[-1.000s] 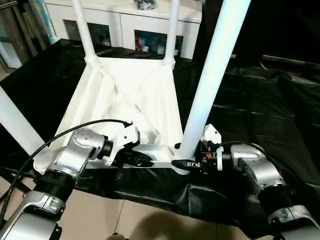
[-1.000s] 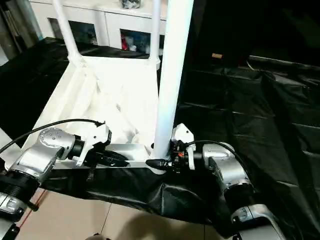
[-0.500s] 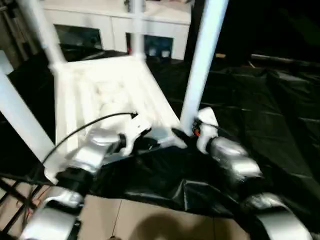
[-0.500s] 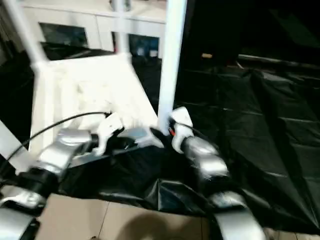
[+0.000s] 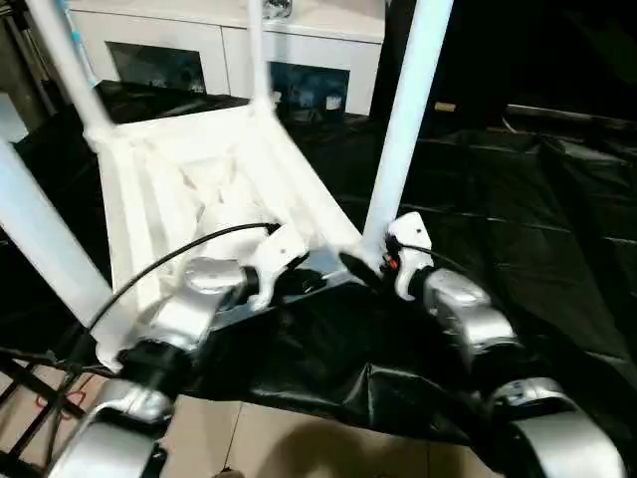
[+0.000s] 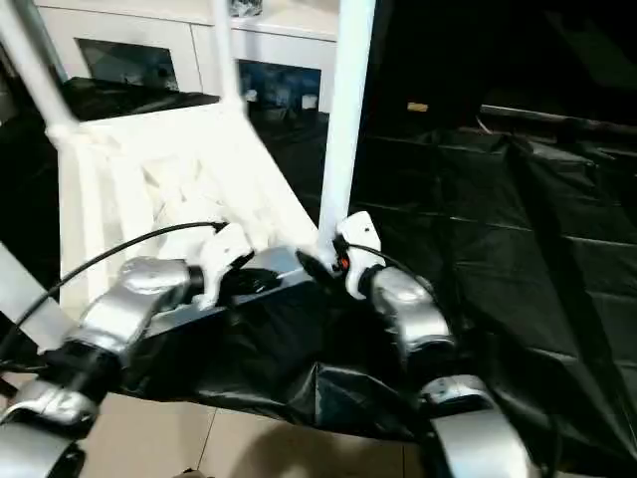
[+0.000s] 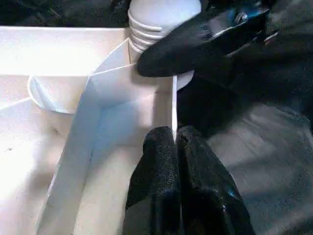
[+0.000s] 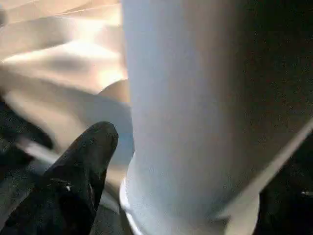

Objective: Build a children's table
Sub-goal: Rotate leg to tighten

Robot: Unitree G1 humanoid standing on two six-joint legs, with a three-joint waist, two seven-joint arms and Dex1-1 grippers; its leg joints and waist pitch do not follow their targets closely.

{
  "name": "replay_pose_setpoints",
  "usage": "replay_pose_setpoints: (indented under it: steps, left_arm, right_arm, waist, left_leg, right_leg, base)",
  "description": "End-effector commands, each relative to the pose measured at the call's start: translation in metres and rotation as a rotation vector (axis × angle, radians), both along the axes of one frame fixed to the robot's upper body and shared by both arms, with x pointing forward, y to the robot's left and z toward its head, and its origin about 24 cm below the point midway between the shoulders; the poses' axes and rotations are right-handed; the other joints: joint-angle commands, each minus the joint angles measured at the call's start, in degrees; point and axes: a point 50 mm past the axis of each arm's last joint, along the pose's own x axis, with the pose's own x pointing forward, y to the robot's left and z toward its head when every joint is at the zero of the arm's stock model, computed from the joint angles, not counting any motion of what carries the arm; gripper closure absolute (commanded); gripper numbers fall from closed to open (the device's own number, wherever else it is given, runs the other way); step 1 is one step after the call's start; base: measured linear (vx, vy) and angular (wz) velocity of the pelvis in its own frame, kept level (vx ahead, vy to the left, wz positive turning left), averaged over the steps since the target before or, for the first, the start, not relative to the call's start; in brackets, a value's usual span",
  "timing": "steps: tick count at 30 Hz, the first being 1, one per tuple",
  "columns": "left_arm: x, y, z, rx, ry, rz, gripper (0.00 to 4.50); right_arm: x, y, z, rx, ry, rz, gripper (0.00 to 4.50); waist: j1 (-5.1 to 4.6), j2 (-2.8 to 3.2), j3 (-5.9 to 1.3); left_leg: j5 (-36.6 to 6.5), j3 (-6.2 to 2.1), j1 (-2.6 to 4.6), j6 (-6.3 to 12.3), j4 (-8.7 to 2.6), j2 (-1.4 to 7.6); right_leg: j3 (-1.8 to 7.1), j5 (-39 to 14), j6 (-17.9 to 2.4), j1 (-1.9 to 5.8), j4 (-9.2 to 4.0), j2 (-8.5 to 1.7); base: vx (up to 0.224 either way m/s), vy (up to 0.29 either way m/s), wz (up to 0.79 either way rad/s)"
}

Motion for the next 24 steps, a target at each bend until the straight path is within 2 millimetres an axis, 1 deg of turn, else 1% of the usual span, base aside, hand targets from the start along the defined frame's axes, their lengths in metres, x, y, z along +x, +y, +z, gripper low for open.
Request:
replay_pose_setpoints:
  steps: [1,3,4,5,6,9,11,12,13,14,16,21,23,24]
  left_arm:
    - [-0.009,-0.010,-0.001,-0.043,0.021,-0.109,4.50]
    - [-0.010,-0.003,0.000,-0.039,0.021,-0.136,4.50]
    - [-0.010,-0.003,0.000,-0.039,0.021,-0.136,4.50]
    - [-0.010,0.000,0.001,-0.035,0.024,-0.149,4.50]
    - [-0.010,0.002,0.001,-0.033,0.025,-0.166,4.50]
    - [-0.011,0.010,0.002,-0.032,0.045,-0.204,4.50]
    - [-0.012,0.012,0.003,-0.029,0.053,-0.222,4.50]
    - [-0.013,0.013,0.003,-0.028,0.059,-0.240,4.50]
    - [-0.013,0.014,0.004,-0.027,0.065,-0.253,4.50]
    - [-0.013,0.014,0.004,-0.026,0.067,-0.255,4.50]
    - [-0.013,0.015,0.004,-0.021,0.072,-0.265,4.50]
    - [-0.013,0.016,0.003,-0.017,0.071,-0.269,4.50]
    - [-0.012,0.015,0.003,-0.022,0.065,-0.262,4.50]
    - [-0.010,0.014,0.002,-0.023,0.051,-0.235,4.50]
  right_arm:
    - [-0.009,0.002,0.000,0.015,0.020,0.139,0.64]
    - [-0.014,-0.007,0.002,0.028,0.044,0.221,0.64]
    - [-0.014,-0.007,0.002,0.028,0.044,0.221,0.64]
    - [-0.017,-0.010,0.002,0.036,0.060,0.251,0.64]
    - [-0.019,-0.013,0.003,0.037,0.075,0.282,0.64]
    - [-0.028,-0.021,0.000,0.012,0.121,0.390,0.64]
    - [-0.030,-0.022,0.000,0.002,0.133,0.416,0.90]
    - [-0.031,-0.023,0.000,-0.003,0.140,0.431,0.97]
    - [-0.032,-0.024,0.000,-0.004,0.144,0.443,1.09]
    - [-0.032,-0.024,0.000,-0.003,0.144,0.445,1.09]
    - [-0.032,-0.024,0.001,-0.001,0.147,0.450,1.34]
    - [-0.033,-0.022,0.004,0.024,0.157,0.468,1.68]
    - [-0.035,-0.021,0.003,0.035,0.165,0.474,1.72]
    - [-0.036,-0.020,0.001,0.047,0.170,0.462,1.73]
  waist:
    - [-0.02,-0.13,-3.40]
    - [0.19,-0.28,-3.44]
    - [0.30,-0.25,-3.45]
    - [0.25,-0.22,-3.41]
    - [0.37,-0.38,-3.37]
    - [0.77,-0.34,-3.35]
    - [0.96,-0.44,-3.33]
    - [1.06,-0.33,-3.33]
    - [1.15,-0.36,-3.34]
    - [1.18,-0.40,-3.34]
    - [1.35,-0.36,-3.35]
    - [1.57,-0.48,-3.41]
    - [1.57,-0.65,-3.42]
    - [1.63,-0.57,-3.40]
  left_leg:
    - [-11.9,0.01,0.38,3.34,-3.66,1.39]
    - [-11.6,0.07,0.54,3.80,-3.56,1.46]
    - [-11.4,0.06,0.44,4.06,-3.58,1.44]
    - [-11.3,0.08,0.43,4.04,-3.61,1.52]
    - [-11.3,0.13,0.42,3.97,-3.57,1.54]
    - [-11.1,0.23,0.40,3.89,-3.50,1.61]
    - [-11.0,0.23,0.34,3.70,-3.51,1.59]
    - [-11.4,0.24,0.49,3.43,-3.53,1.63]
    - [-11.4,0.23,0.52,3.26,-3.53,1.63]
    - [-11.3,0.23,0.47,3.19,-3.52,1.62]
    - [-11.2,0.24,0.56,3.07,-3.52,1.66]
    - [-10.4,0.25,0.53,2.98,-3.48,1.59]
    - [-10.3,0.29,0.56,3.00,-3.46,1.60]
    - [-10.5,0.28,0.58,2.97,-3.45,1.65]
  right_leg:
    - [2.21,-8.5,-13.5,2.87,-3.82,-3.16]
    - [2.23,-7.5,-13.7,2.86,-3.70,-3.08]
    - [2.17,-7.3,-13.9,3.00,-3.63,-3.06]
    - [2.17,-7.3,-14.1,2.90,-3.61,-3.07]
    - [2.12,-7.7,-14.1,2.95,-3.65,-3.08]
    - [2.08,-7.9,-14.2,2.95,-3.57,-3.08]
    - [2.05,-8.3,-14.0,2.96,-3.56,-3.11]
    - [2.06,-9.2,-14.0,2.83,-3.64,-3.19]
    - [2.08,-9.4,-13.9,2.84,-3.62,-3.15]
    - [2.09,-9.3,-13.9,2.85,-3.60,-3.16]
    - [2.10,-9.1,-14.1,2.77,-3.56,-3.20]
    - [2.09,-8.0,-14.1,2.88,-3.43,-3.18]
    - [2.09,-8.2,-14.0,2.86,-3.46,-3.22]
    - [2.11,-8.5,-14.0,2.82,-3.48,-3.24]
  base:
    - [0.000,0.000,0.00]
    - [0.000,0.000,0.00]
    - [0.000,0.000,0.00]
    - [0.000,0.000,0.00]
    - [0.000,0.000,0.00]
    - [0.000,0.000,0.00]
    - [0.000,0.000,0.00]
    - [0.000,0.000,0.00]
    - [0.000,0.000,0.00]
    - [0.000,0.000,0.00]
    - [0.000,0.000,0.00]
    - [0.000,0.000,0.00]
    - [0.000,0.000,0.00]
    - [0.000,0.000,0.00]
